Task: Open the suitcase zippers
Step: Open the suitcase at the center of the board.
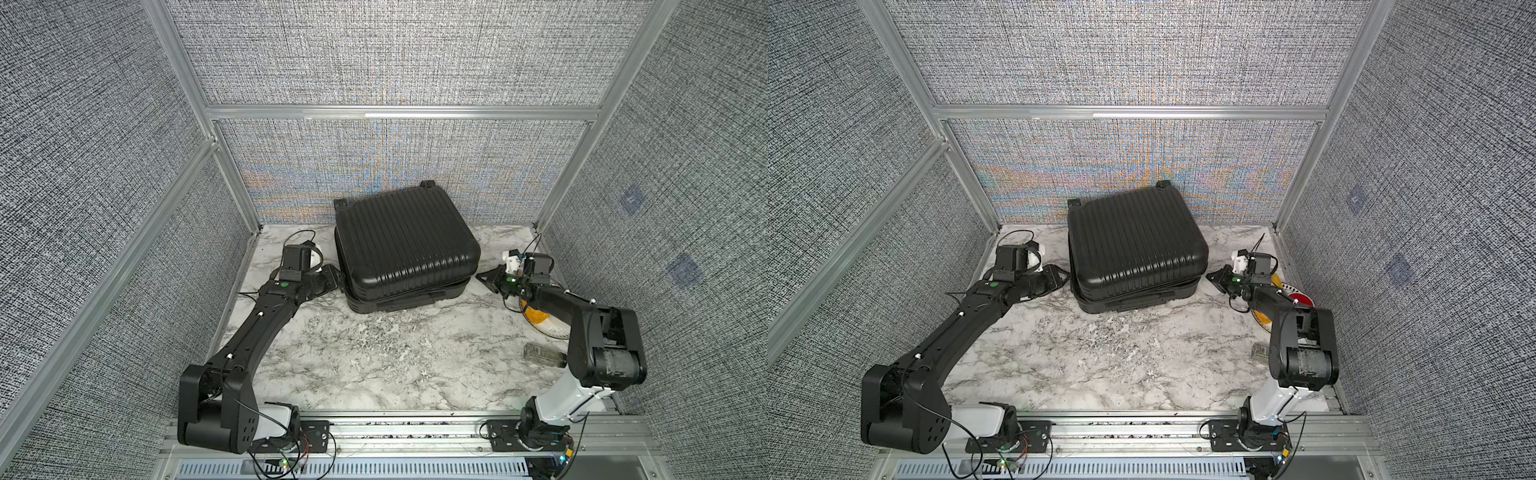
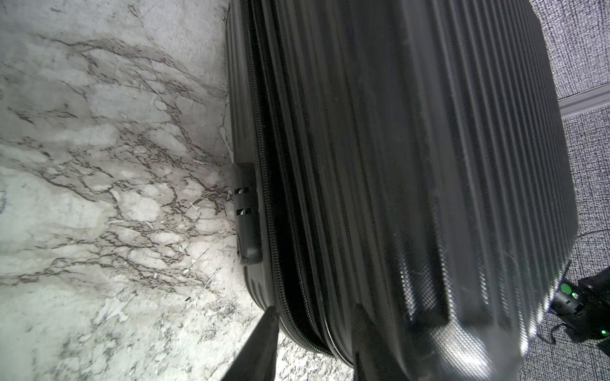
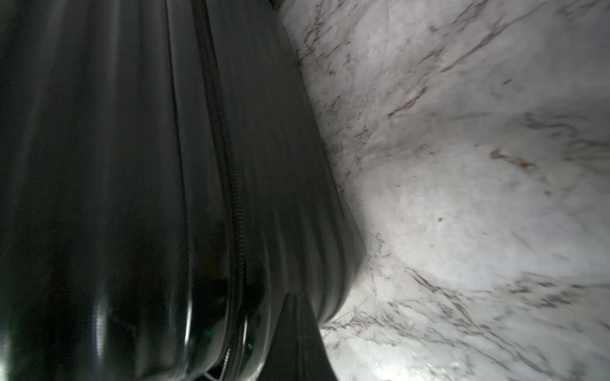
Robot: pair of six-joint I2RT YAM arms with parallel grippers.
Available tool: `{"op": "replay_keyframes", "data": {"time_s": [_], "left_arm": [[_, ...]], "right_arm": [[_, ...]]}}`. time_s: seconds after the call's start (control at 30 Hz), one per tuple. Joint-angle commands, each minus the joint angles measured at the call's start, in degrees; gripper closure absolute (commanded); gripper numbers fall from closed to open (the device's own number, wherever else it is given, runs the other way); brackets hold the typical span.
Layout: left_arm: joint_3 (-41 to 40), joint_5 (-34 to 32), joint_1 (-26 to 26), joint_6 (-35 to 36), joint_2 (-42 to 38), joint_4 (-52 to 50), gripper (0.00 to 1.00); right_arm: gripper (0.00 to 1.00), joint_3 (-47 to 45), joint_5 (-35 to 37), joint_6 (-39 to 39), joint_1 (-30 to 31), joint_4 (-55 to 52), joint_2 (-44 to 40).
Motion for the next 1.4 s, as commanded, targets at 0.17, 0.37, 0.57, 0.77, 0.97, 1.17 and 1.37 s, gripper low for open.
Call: {"op": "replay_keyframes", "data": {"time_s": [0.17,0.37,0.57,0.77,0.97,1.17,1.37], "left_arm": [[-0.83,0.39,-0.02,0.92,-0.54,-0.44,0.61],[-3.95,-1.12,0.07,-0.06,-4.21,2.76,0.61],[-15.70,-1.75,-1.24,0.34,-19.36,11.46,0.62],[-21.43,-3.03,-8.11,2.91,-24.54,21.77,0.53],[-12.26,-7.37,-8.49,5.51,-12.82,25.97,0.44],[2.52,-15.66,-8.40,7.14,-0.85,23.05,0.32],[10.97,-17.82,-7.97,9.06,5.30,22.86,0.32]], "right_arm": [[1.00,-7.37,-17.61,17.18,0.16,38.89,1.17],[1.00,-11.44,-21.57,34.62,1.85,67.54,2.73],[1.00,-6.20,-19.83,35.51,4.60,65.03,1.02],[1.00,3.96,-14.94,25.02,5.96,44.64,-3.01],[1.00,13.96,-13.33,20.40,6.37,32.83,-0.39],[1.00,19.70,-11.76,14.46,6.61,23.04,1.80],[0.74,14.71,2.30,0.48,6.18,5.47,-5.06]]}}
